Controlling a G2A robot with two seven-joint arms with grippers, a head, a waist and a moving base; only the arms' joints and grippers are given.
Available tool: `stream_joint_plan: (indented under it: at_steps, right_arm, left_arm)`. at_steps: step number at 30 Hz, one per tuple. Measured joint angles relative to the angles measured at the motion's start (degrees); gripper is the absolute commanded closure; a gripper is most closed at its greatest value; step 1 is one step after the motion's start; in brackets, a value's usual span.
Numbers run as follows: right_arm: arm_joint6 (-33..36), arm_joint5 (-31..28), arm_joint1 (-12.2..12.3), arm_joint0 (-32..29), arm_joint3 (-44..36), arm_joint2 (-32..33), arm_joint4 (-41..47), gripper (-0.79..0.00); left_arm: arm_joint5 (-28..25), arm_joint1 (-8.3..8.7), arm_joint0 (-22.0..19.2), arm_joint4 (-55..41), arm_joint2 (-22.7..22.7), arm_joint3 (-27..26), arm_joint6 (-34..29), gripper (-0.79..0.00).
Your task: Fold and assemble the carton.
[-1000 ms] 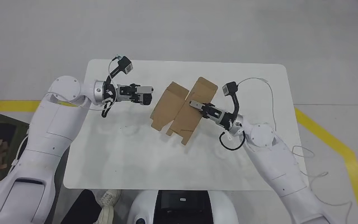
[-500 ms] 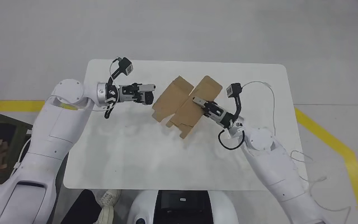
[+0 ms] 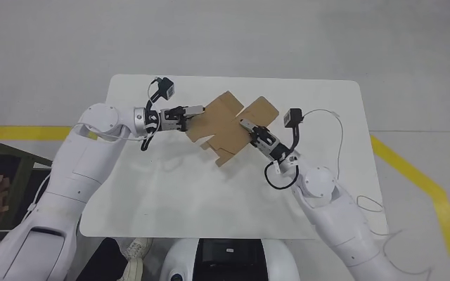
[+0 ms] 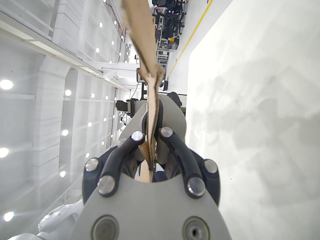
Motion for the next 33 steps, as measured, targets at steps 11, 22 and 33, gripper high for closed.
stream_joint_plan:
  at_steps: [11, 22, 33]
  right_arm:
    - [-1.53, -0.75, -0.77, -0.07, 0.77, 0.32, 0.36, 0.000]
    - [-2.32, -0.79, -1.29, -0.28, 1.01, 0.70, -1.35, -0.215]
    - [1.43, -6.05, -1.45, -1.67, 1.11, 3.54, 3.62, -0.785]
  left_arm:
    - [0.74, -0.64, 0.00, -0.58, 0.07, 0.63, 0.29, -0.102]
    - [0.92, -1.00, -0.08, -0.92, -0.34, 0.90, -0.85, 0.000]
    - [0.56, -1.11, -0.49, -0.83, -1.40, 2.16, -2.51, 0.000]
